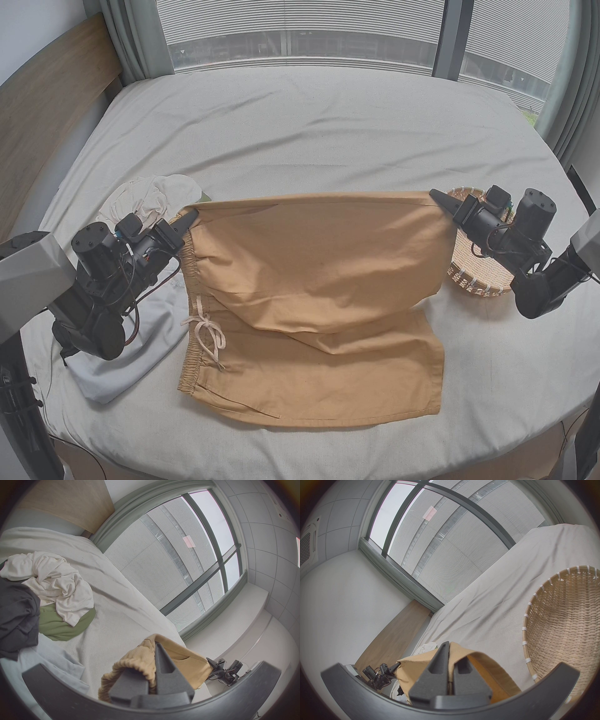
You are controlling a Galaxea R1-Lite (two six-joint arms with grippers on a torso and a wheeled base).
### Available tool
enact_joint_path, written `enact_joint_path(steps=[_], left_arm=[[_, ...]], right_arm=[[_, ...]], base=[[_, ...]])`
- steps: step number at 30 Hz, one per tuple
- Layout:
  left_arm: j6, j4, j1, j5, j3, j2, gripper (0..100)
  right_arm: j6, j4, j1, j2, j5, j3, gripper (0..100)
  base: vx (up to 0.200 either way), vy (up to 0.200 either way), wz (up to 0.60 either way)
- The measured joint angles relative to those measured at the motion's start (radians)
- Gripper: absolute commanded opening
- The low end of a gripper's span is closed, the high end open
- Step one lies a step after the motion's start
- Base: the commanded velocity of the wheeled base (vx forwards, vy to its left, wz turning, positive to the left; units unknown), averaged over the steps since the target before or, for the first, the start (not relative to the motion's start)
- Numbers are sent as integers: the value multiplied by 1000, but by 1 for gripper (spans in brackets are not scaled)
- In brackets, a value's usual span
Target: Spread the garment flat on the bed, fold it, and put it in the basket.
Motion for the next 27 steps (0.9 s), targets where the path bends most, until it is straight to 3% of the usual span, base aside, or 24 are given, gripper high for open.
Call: enact_joint_path(steps=[8,9,14,15,27], left_arm=[[0,43,1,2,-128,84,0],[0,54,1,3,-143,93,100],[-2,108,6,17,-211,129,100],[-3,121,9,19,-224,133,100],[-5,194,26,102,-244,147,100]], right_arm=[[-4,29,3,78,0,-121,0],[-4,29,3,89,0,-133,0],[-6,31,-3,134,0,-186,0],[-7,31,-3,143,0,-197,100],[-34,31,-8,149,-19,-206,100]], base=[[0,0,0],[0,0,0],[0,0,0],[0,0,0],[0,0,0]])
